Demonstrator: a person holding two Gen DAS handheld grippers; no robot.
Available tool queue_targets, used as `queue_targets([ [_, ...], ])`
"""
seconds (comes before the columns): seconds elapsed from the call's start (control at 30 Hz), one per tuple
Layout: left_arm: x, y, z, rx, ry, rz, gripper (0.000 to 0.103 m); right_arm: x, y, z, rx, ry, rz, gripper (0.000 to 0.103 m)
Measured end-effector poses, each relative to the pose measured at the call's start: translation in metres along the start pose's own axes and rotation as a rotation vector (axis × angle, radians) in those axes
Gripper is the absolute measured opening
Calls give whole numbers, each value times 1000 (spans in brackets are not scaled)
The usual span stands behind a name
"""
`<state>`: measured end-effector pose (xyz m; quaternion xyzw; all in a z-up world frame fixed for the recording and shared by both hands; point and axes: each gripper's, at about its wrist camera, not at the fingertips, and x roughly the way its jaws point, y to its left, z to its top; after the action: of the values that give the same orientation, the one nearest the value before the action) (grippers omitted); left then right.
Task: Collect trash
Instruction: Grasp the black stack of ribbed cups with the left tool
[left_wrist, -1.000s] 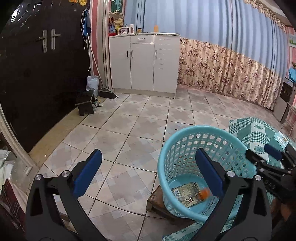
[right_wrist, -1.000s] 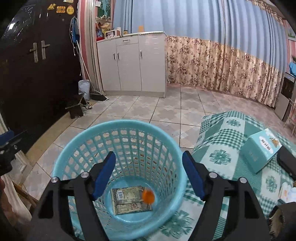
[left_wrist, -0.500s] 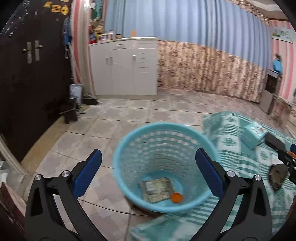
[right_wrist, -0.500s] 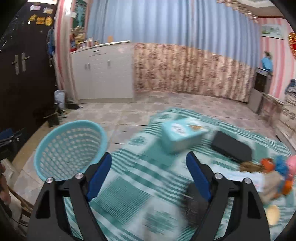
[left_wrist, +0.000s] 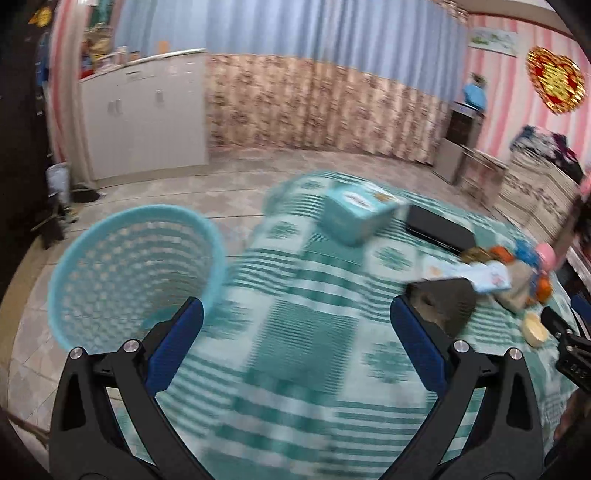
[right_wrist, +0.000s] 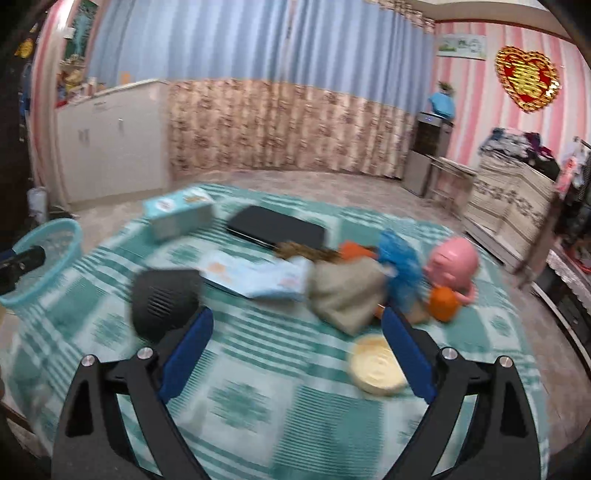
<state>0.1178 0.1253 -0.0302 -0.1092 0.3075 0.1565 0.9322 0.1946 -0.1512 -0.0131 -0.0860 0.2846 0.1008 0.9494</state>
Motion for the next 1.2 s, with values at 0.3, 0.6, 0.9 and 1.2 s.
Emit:
queue_targets([
  [0.3,20,-93,3,100,55,-94,98,6,-57,-23,120,45,-78,91],
  [0.6,68,-137,3,96,148,-43,98,15,-85,-41,172,86,-117,91],
  [0.9,98,-143,-4,68,226,14,94,23,-94,-47,193,97,-114,91],
  [1.2,91,-131,-2,88,241,-72,69,35,-82,-48,178,122,-82,91],
])
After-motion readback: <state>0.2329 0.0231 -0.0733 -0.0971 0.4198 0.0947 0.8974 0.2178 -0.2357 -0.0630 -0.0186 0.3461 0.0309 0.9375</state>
